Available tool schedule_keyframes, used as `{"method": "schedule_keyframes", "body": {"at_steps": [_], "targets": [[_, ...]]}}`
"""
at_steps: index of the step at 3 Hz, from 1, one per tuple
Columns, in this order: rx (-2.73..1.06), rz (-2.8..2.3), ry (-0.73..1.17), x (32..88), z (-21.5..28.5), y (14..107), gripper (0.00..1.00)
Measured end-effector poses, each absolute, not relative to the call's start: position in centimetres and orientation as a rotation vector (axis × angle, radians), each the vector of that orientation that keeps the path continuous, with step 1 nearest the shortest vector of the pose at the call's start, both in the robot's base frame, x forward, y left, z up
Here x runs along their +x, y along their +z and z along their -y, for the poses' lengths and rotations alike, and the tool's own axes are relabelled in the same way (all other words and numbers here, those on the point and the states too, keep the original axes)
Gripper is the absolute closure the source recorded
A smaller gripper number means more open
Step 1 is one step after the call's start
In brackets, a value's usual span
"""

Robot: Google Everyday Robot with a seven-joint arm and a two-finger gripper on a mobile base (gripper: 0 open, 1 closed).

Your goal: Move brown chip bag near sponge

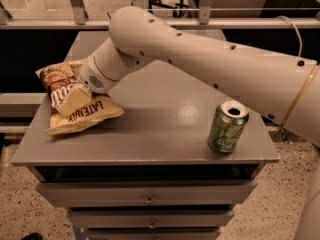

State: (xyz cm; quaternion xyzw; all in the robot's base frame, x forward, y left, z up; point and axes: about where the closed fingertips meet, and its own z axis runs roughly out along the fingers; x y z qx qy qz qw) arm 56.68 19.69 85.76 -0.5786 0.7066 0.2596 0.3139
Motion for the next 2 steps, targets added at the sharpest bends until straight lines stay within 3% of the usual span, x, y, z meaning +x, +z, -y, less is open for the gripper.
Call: {"method": "schedule_keyframes", "body": {"at_steps": [1,2], "targets": [[-1.512,-1.871,0.684,56.79,-19.5,85.89,0.87],[-1.513,-1.871,0.683,56.79,-19.49,86.45,1.0]]}}
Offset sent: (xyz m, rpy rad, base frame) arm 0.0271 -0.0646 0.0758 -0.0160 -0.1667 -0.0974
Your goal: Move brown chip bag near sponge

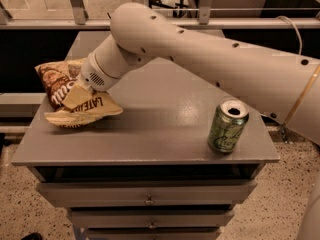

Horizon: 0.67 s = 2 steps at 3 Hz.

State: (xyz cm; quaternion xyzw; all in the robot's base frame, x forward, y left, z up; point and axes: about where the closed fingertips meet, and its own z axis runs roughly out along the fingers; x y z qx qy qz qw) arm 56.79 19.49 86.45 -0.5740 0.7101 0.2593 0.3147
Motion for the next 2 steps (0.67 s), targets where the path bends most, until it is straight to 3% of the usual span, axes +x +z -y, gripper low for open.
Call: {"method": "schedule_keyframes", "body": {"at_steps": [2], "targets": [[-1.513,-1.871,0.683,56.78,-19.5,86.49,1.0]]}}
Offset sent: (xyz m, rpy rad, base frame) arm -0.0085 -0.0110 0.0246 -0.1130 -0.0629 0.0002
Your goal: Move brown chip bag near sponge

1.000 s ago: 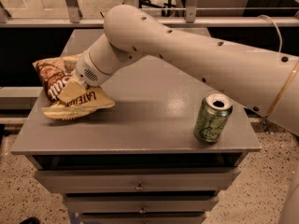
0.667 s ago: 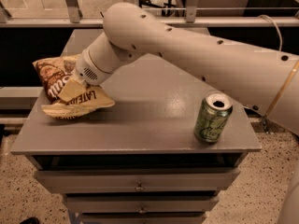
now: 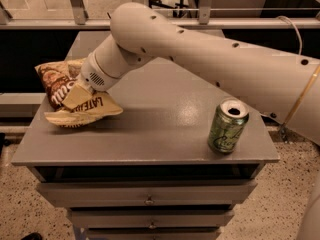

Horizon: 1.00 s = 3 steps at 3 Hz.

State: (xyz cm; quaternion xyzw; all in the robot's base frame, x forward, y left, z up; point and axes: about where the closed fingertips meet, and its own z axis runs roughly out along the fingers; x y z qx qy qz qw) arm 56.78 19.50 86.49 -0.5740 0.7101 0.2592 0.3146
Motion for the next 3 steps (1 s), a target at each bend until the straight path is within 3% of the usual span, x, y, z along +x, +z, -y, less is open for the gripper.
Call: {"method": "schedule_keyframes", "body": {"at_steps": [2,3], "targets": [[-1.513,-1.871,0.683,56.78,-19.49,86.5,0.97],[-1.513,-1.871,0.683,56.78,-19.5,86.5,0.67]]}}
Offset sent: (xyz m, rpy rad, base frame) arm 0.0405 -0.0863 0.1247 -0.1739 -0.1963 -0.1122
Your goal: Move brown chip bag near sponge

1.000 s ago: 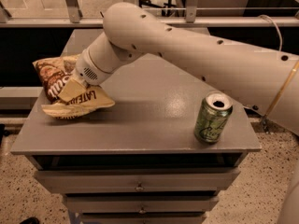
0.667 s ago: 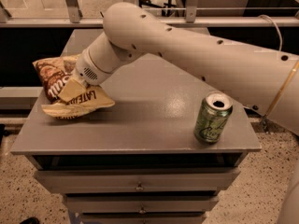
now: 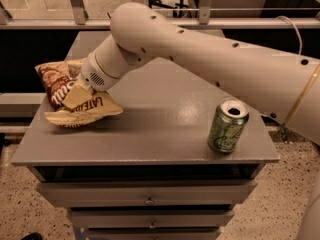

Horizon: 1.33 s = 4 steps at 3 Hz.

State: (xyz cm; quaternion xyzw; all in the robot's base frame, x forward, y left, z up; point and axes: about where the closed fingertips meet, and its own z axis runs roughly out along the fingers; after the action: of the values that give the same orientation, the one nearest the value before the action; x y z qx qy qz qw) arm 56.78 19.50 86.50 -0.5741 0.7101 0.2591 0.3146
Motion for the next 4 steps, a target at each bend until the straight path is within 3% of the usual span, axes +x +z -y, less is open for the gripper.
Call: {"method": "schedule_keyframes", "body": {"at_steps": [2,3,4], "targets": [[-1.513,-1.871,0.684,56.8,-19.5,86.5,0.13],[-1.511,-1.87,0.685,56.8,-19.4,86.6,0.0],[-1.511,-1.868,0.658,56.5,-18.2,87.6,0.0]]}}
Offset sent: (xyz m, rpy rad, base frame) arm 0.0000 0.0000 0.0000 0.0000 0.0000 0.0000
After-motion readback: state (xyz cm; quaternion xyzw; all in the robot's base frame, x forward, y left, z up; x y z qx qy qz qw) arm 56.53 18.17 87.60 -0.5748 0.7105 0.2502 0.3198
